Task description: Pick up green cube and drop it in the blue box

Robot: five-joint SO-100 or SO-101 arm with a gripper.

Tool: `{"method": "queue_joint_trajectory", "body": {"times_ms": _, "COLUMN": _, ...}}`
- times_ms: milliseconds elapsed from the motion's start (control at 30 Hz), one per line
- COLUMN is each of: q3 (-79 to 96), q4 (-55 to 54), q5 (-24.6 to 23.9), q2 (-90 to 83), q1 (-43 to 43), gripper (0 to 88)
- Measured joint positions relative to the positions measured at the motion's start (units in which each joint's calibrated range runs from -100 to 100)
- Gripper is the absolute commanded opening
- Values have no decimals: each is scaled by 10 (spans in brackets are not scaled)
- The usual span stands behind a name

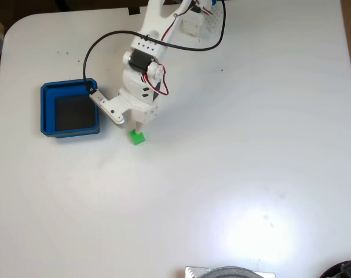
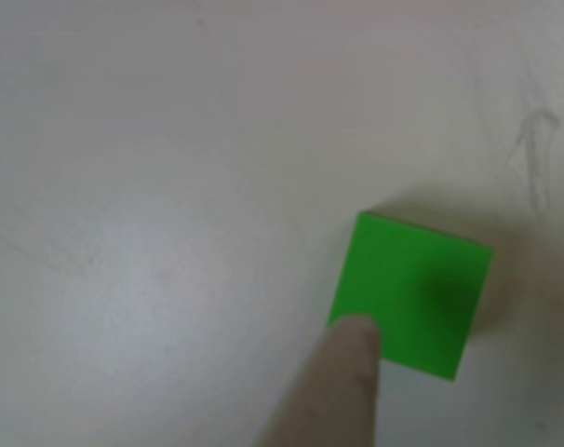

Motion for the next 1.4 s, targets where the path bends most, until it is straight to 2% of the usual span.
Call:
{"method": "queue_joint_trajectory", "body": {"times_ms": 333, "q3": 0, "q4": 0, "q5": -2, "q2": 4, "q1": 0, "gripper": 261}}
{"method": "queue_joint_trajectory", "body": {"times_ms": 633, "q3": 0, "q4": 0, "q5": -44, "q2": 22, "q1": -1, "gripper": 261}}
{"method": "queue_joint_trajectory", "body": {"times_ms": 1033, "q3": 0, "q4": -3, "q5": -47, "q2": 22, "q1": -18, "gripper": 261}}
{"method": "queue_joint_trajectory", "body": {"times_ms": 1400, "q3": -1, "q4": -66, "q5": -50, "q2": 52, "q1": -18, "gripper": 261}}
